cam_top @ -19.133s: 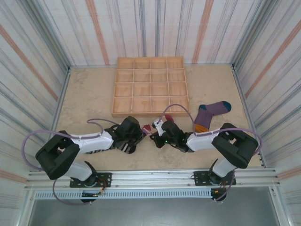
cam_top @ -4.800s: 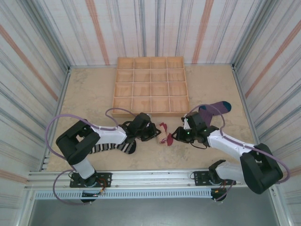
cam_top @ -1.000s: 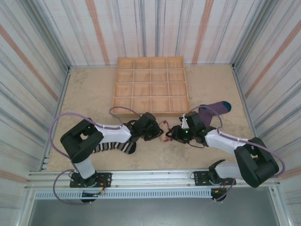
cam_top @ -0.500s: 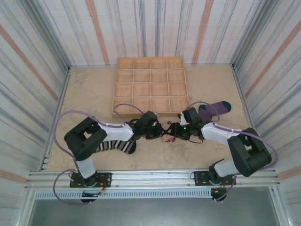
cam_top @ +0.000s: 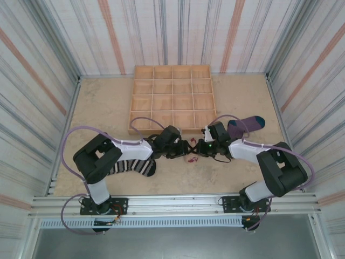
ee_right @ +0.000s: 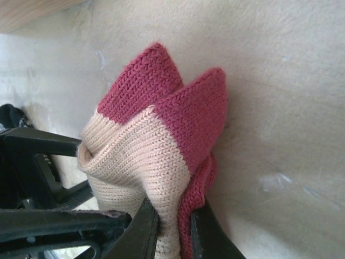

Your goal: Roll the socks

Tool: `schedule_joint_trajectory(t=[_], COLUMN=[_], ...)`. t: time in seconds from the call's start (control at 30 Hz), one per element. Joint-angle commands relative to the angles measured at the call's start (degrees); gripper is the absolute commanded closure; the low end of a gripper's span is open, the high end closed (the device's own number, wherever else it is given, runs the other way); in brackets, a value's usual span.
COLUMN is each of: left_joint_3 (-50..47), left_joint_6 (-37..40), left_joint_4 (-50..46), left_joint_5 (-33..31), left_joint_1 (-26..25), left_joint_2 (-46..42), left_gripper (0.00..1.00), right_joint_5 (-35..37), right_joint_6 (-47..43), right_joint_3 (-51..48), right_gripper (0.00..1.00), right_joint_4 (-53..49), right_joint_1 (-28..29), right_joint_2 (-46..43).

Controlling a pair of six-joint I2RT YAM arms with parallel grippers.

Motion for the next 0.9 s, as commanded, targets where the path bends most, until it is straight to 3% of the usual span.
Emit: schedule_joint_trajectory(t=[0.0,0.2,0.33,0.63,0.77,0.87], left_joint_3=[0.57,1.57,1.44,-2.35,-5.93,-8.10], left_joint_6=[1.45,4.73,6.95,10.03,8.63,7.79], left_joint_4=[-5.92,-13.69,-19.95,-28.89,-28.19,-28.02], left_joint_5=[0.01,-0.13,2.18,2.10,2.09,2.08], left_joint_1=[0.39,2.53,5.28,7.34,7.52,7.52], left_joint_2=[-4.29,-12.67,-17.52,-25.77,-28.70,-30.53], left_gripper=[0.31,0.24,0.21,0.19,0.19,0.20], right_joint_5=[3.37,9.21,11.81,16.36,14.69,8.05], right_joint_6=[-2.47,-7.79,-11.74,-18.27,-19.43,-17.93], right_joint_3=[2.06,10.03,16.15,27.72,30.95,34.05], right_gripper=[1.00,1.00,1.00,1.00,1.00,1.00], right_joint_4=[-9.65,-19.66,-22.75,-19.93,-16.57,-15.95], right_joint_1=[-0.85,-4.07,-7.53,-9.74,-10.78,-13.52], right_joint_2=[-3.93,-10.82,-10.69,2.56,9.80,16.71])
